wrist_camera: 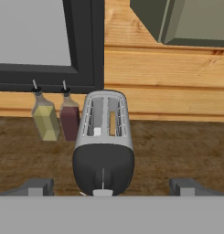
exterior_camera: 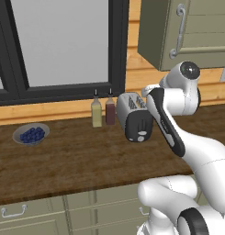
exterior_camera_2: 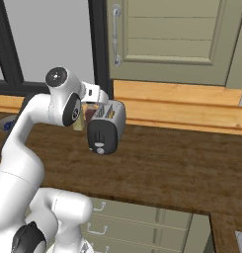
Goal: Start the toaster. Once the lever pops up, take the bread to the plate on the dining counter.
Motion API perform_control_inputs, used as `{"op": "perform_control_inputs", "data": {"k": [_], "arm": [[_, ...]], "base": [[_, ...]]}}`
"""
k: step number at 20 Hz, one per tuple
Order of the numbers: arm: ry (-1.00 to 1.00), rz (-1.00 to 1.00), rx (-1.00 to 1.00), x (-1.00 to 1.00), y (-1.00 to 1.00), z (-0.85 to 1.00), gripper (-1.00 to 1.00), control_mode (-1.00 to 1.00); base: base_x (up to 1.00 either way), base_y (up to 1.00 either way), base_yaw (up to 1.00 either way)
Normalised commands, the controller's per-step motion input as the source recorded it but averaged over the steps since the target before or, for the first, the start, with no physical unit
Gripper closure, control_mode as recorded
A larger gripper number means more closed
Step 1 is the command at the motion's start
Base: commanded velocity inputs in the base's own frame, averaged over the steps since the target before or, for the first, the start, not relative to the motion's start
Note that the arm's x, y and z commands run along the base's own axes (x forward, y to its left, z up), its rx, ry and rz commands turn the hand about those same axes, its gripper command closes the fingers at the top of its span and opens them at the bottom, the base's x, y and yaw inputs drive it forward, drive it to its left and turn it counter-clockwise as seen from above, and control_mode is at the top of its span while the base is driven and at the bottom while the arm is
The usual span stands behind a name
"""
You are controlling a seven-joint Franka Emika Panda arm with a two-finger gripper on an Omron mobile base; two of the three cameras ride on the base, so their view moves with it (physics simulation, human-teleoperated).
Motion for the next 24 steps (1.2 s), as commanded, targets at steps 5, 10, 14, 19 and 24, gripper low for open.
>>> {"op": "perform_control_inputs", "data": {"k": [5, 10, 14, 19, 24], "arm": [[0.0, 0.0, 0.0, 0.0, 0.0, 0.0, -1.0, -1.0], [0.0, 0.0, 0.0, 0.0, 0.0, 0.0, -1.0, -1.0], [0.0, 0.0, 0.0, 0.0, 0.0, 0.0, -1.0, -1.0], [0.0, 0.0, 0.0, 0.0, 0.0, 0.0, -1.0, -1.0], [0.0, 0.0, 0.0, 0.0, 0.0, 0.0, -1.0, -1.0]], "base": [[0.0, 0.0, 0.0], [0.0, 0.0, 0.0], [0.0, 0.0, 0.0], [0.0, 0.0, 0.0], [0.0, 0.0, 0.0]]}}
